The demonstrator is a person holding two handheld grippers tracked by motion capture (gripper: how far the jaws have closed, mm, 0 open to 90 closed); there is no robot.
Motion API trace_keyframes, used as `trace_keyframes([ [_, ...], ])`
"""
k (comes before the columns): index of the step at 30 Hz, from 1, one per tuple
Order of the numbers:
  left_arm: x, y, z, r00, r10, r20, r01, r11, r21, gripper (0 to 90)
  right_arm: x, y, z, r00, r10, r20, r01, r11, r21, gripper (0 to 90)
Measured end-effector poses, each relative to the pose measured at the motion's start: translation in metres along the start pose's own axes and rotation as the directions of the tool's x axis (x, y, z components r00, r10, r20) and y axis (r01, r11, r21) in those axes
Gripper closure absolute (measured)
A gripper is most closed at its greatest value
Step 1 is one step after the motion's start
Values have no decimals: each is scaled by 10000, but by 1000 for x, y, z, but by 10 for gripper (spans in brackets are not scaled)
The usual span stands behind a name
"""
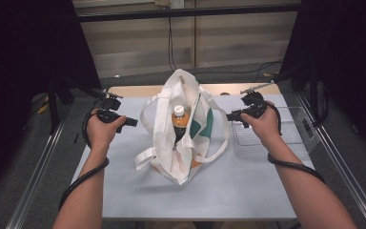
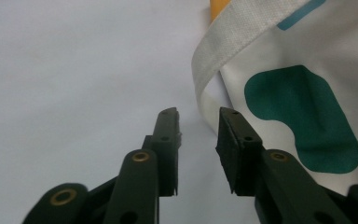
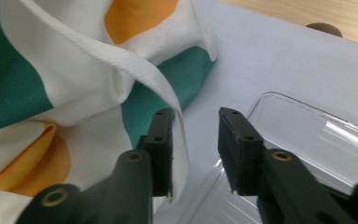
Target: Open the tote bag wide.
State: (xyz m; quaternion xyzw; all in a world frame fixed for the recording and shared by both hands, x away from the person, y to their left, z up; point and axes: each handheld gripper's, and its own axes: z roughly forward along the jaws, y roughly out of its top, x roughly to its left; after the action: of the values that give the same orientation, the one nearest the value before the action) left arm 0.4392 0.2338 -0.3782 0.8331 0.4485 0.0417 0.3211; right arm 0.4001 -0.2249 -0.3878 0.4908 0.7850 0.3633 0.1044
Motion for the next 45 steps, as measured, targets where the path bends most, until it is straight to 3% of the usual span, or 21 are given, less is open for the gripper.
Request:
trace_keyframes([
  [1,-2,1,-2,9999,43,92,-43,10000,-48,666,4,2,-2,10000,-82,-20,82,10000,3,604],
  [5,-5,5,-9,9998,65,172,-63,9999,-154,640,8,6,-5,9999,-165,-45,165,9998,-62,562],
  [20,-20,25,-29,9996,165,209,-158,9993,-344,547,25,27,-18,9993,-368,39,369,9992,-159,446],
  [22,-21,26,-30,9996,-84,271,99,9986,-525,538,26,30,-19,9991,-412,48,413,9991,-136,437],
  [23,-20,27,-31,9998,132,180,-126,9993,-364,536,27,32,-19,9992,-388,47,388,9992,-112,430],
  [26,-20,29,-32,9996,83,281,-74,9994,-325,525,28,35,-20,9994,-333,25,334,9993,-145,404],
  [31,-21,31,-36,9998,74,171,-67,9991,-429,521,32,43,-23,9997,-234,26,234,9997,-112,401],
  [37,-25,36,-39,9993,99,349,-79,9984,-559,504,37,52,-28,9988,-473,109,475,9986,-213,395],
  [45,-32,43,-41,9984,207,525,-174,9979,-622,496,38,55,-33,9988,-455,166,458,9987,-222,382],
])
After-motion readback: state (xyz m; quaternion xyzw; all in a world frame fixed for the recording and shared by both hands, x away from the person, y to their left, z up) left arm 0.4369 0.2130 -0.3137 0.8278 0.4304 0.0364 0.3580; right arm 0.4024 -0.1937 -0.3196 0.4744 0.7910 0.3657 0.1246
